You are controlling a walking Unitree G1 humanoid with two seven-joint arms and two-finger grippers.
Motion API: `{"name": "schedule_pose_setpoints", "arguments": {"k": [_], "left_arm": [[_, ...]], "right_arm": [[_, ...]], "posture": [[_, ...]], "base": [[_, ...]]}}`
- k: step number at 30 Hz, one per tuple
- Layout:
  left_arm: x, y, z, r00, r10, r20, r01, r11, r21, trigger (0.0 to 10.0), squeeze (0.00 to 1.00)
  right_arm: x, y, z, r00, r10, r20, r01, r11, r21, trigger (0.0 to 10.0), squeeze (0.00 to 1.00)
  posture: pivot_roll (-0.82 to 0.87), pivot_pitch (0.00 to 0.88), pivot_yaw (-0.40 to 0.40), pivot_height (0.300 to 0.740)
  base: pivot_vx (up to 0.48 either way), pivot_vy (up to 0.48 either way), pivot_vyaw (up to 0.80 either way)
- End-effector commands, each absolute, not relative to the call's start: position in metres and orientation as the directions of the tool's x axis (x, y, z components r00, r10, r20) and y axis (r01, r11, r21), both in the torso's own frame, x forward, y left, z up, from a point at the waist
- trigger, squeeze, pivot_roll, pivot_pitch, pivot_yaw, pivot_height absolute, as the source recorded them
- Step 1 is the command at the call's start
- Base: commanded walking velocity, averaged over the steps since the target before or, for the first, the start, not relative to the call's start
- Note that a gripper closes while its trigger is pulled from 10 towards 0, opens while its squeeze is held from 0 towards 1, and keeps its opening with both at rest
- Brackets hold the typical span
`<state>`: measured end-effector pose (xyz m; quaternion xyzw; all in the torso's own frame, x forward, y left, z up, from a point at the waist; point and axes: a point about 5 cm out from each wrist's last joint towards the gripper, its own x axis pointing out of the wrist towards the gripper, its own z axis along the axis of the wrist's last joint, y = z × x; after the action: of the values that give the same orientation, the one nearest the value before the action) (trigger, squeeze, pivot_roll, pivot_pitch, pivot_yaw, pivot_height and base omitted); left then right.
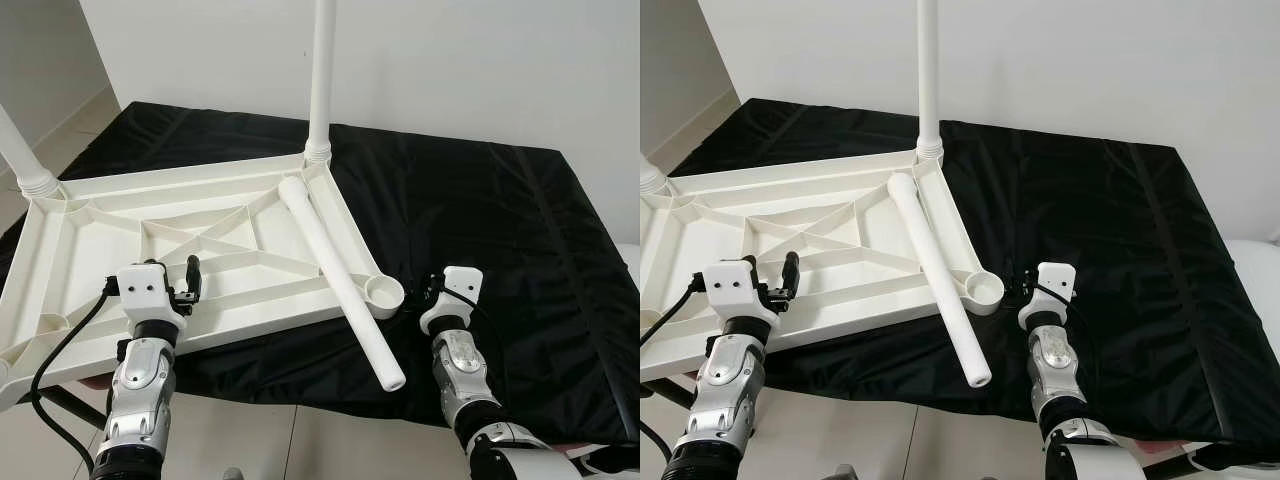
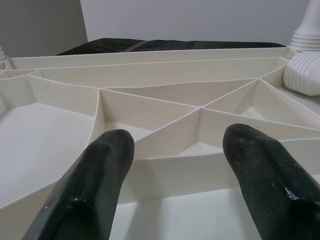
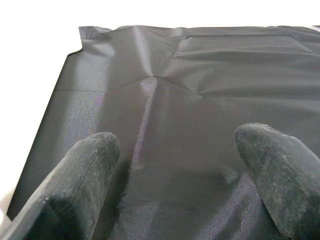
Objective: Building children table
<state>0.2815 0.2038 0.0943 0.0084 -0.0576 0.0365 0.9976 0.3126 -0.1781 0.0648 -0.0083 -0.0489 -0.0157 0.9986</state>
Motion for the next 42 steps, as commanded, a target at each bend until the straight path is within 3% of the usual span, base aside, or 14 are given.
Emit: {"name": "schedule_pose_setpoints", "arguments": {"k": [1, 42], "left_arm": [[0.2792, 0.2027, 0.0808, 0.997, 0.061, 0.048, -0.061, 0.998, 0.012, 10.0, 0.0], [0.2776, 0.2012, 0.0808, 0.996, 0.067, 0.053, -0.068, 0.998, 0.003, 10.0, 0.0]], "right_arm": [[0.3084, -0.1768, 0.0544, 0.999, -0.03, 0.043, 0.031, 0.999, -0.012, 10.0, 0.0], [0.3098, -0.1787, 0.056, 0.999, -0.031, 0.045, 0.031, 0.999, -0.01, 10.0, 0.0]], "posture": [[0.04, 0.0, -0.041, 0.74], [0.05, 0.0, -0.048, 0.74]], "base": [[0.0, 0.0, 0.0], [0.0, 0.0, 0.0]]}}
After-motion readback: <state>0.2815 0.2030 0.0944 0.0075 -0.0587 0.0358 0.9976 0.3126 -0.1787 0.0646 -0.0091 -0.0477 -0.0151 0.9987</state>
